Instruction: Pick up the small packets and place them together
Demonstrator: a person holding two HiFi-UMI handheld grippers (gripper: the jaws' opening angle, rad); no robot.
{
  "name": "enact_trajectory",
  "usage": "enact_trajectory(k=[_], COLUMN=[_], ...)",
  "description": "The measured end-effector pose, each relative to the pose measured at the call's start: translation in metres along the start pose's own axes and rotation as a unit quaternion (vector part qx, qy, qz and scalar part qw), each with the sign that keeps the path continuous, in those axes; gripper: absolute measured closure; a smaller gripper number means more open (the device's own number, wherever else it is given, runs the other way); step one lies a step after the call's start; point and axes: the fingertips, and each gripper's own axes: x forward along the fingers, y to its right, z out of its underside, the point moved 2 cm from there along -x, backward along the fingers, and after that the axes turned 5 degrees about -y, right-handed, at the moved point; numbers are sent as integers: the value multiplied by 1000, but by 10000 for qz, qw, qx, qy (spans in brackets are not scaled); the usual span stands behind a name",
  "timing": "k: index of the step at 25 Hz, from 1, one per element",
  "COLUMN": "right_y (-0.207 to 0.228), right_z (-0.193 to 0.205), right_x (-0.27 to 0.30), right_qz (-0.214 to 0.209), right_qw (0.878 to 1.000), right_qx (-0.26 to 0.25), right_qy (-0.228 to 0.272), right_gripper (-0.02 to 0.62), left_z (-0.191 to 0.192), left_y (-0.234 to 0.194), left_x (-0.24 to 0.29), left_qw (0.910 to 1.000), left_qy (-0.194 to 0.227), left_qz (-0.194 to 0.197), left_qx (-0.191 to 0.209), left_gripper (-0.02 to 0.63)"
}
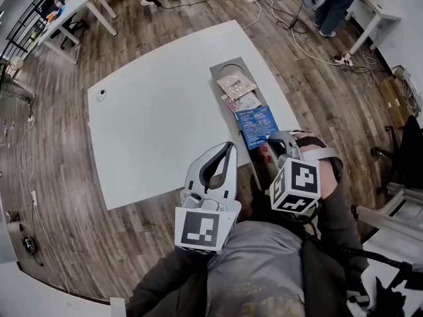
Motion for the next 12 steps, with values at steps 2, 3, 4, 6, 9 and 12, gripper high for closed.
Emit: enact_trajectory(k=[2,3,4,6,9,12], right_y=[21,32,43,63,88,101], right_z=[-6,-9,-12,-17,-25,-31], right_x=[8,12,17,29,49,67], right_qz=[39,55,69,87,33,-149], right_qw=[10000,9999,9999,9998,9996,9991], right_qx=[-47,-62,-76,-113,-198,-324], right_qy=[68,98,126,170,218,233], right_gripper=[578,578,578,578,578,578], left_z=[-5,-7,-9,-11,-8,-2], left_y=[-13,-20,-26,-38,-52,-63], left_x=[8,13,17,25,36,44], left_qw=[9999,9997,9995,9987,9971,9946], left_qy=[6,4,-3,-34,-145,-275], left_qz=[-155,-231,-310,-473,-697,-902], left_qx=[-50,-76,-107,-161,-286,-432], left_gripper=[604,604,604,604,604,604])
